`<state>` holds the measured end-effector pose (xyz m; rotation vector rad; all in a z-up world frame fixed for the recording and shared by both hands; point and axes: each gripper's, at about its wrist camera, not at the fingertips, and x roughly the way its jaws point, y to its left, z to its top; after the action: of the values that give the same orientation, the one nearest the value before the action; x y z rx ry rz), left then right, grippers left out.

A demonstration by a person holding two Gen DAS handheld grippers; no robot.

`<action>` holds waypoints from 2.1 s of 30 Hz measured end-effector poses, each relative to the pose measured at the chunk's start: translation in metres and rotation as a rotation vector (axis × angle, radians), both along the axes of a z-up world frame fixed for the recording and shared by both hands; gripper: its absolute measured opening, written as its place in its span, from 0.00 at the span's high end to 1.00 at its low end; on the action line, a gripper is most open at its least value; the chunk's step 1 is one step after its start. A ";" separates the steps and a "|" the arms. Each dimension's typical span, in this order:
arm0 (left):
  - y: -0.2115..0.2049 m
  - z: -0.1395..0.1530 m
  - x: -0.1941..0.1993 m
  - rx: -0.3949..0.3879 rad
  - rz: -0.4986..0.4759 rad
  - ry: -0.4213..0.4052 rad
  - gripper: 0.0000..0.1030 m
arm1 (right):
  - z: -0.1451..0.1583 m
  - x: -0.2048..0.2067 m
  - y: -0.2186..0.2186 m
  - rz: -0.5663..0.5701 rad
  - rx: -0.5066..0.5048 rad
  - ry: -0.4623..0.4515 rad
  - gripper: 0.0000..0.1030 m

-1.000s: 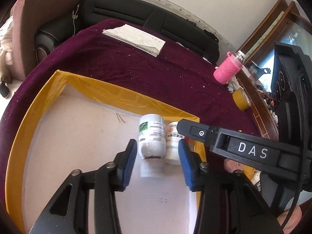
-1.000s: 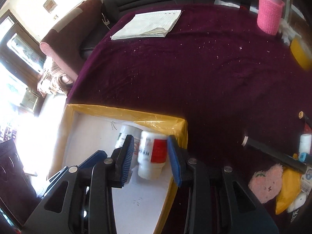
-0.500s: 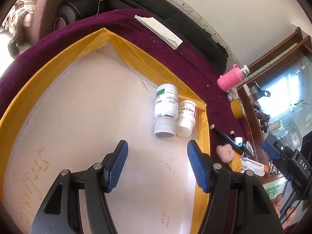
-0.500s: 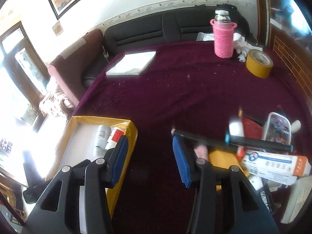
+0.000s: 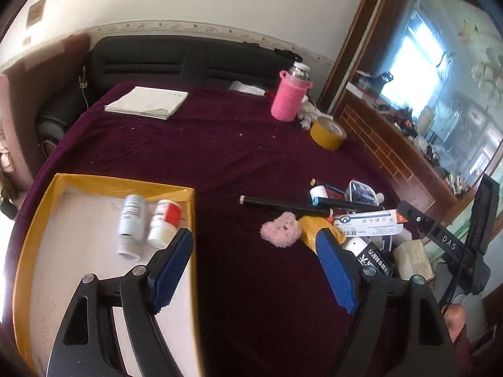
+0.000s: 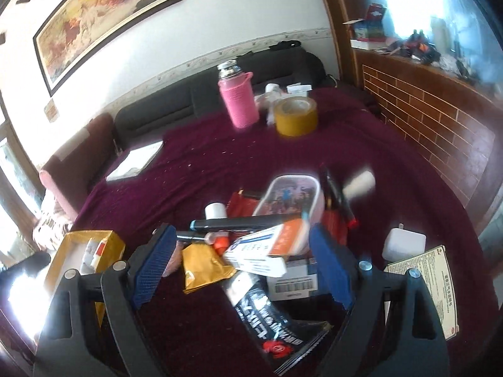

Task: Organize objects
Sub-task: 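Move the left gripper back over the pink plush bear, then grasp the pink bear with the left gripper while the right grasps the white box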

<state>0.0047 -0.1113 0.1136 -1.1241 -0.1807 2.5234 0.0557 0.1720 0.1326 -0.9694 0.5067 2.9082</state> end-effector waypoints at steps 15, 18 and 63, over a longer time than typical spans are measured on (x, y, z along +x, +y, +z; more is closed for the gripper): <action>0.078 -0.096 -0.075 -0.079 -0.001 -0.171 0.27 | -0.042 0.013 0.040 -0.045 -0.022 0.077 0.16; 0.080 -0.099 -0.072 -0.073 0.004 -0.145 0.30 | -0.044 0.014 0.041 -0.048 -0.038 0.074 0.16; -0.109 -0.010 0.130 0.231 0.082 0.095 0.64 | 0.002 -0.019 -0.001 0.183 0.015 -0.262 0.16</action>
<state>0.1349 -0.2205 0.1033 -0.9223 -0.4883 2.5399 0.0366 0.1706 0.1344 -1.4377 0.3984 2.8657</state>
